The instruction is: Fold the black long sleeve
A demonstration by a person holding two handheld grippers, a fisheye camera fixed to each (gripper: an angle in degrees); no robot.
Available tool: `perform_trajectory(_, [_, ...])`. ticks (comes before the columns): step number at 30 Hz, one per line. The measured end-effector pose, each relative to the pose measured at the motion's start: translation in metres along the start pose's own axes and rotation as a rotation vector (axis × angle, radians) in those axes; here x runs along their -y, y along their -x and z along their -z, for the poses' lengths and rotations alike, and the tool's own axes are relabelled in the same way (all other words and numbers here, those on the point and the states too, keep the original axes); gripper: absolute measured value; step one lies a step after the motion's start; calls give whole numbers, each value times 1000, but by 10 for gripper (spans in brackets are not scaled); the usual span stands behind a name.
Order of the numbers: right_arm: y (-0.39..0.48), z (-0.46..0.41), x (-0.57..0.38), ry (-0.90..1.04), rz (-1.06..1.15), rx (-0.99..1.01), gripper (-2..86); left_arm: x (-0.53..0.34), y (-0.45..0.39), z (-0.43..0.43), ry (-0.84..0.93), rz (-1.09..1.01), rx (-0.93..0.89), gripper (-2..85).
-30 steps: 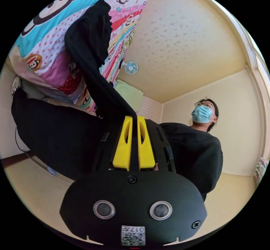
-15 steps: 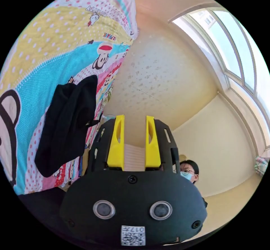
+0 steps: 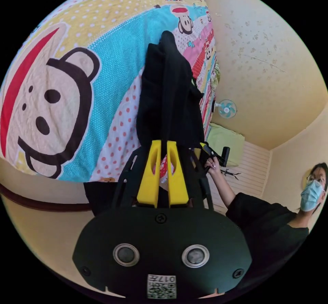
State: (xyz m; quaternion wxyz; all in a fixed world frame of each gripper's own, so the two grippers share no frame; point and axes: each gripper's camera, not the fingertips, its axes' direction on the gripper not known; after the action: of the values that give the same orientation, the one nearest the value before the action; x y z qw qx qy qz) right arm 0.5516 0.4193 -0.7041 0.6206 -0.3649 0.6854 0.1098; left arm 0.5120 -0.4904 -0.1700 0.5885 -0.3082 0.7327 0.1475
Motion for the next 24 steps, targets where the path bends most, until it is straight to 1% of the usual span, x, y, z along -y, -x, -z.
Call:
perform_trajectory(2, [0,-5,-19,38,-15,-65,32,-9,13,-1,30,40,9,36])
perform_trajectory(3, [0,-20,-29,109,-9,-120,33,-16,21,-6,49,63,38,39])
perform_trajectory(5, [-1,-44,-36,216,-24,-142,36,-22,28,-17,75,78,67,49])
perform_trajectory(6, [3,-54,-32,274,-49,-160,39,-24,29,-24,90,87,113,63])
perform_trajectory(8, [20,-53,-21,240,-36,-281,47,-23,24,-29,85,72,203,88])
perform_trajectory(9, [33,-49,-10,182,-15,-362,56,-21,15,-27,45,47,265,99])
perform_trajectory(10, [47,-46,6,133,17,-394,69,-19,9,-25,19,29,296,99])
perform_trajectory(12, [66,-46,34,84,69,-392,78,-1,-28,-24,-68,-104,391,104])
perform_trajectory(15, [87,-56,86,38,116,-375,88,43,-75,-43,-96,-258,487,121])
perform_trajectory(19, [92,-79,148,-3,92,-342,85,105,-99,-75,-134,-337,568,131])
perform_trajectory(21, [83,-100,167,38,41,-353,72,144,-88,-106,-124,-320,641,113])
perform_trajectory(22, [73,-119,175,104,-1,-366,61,152,-82,-115,-102,-307,663,106])
perform_trajectory(24, [61,-143,181,192,-58,-337,43,170,-51,-157,9,-301,730,58])
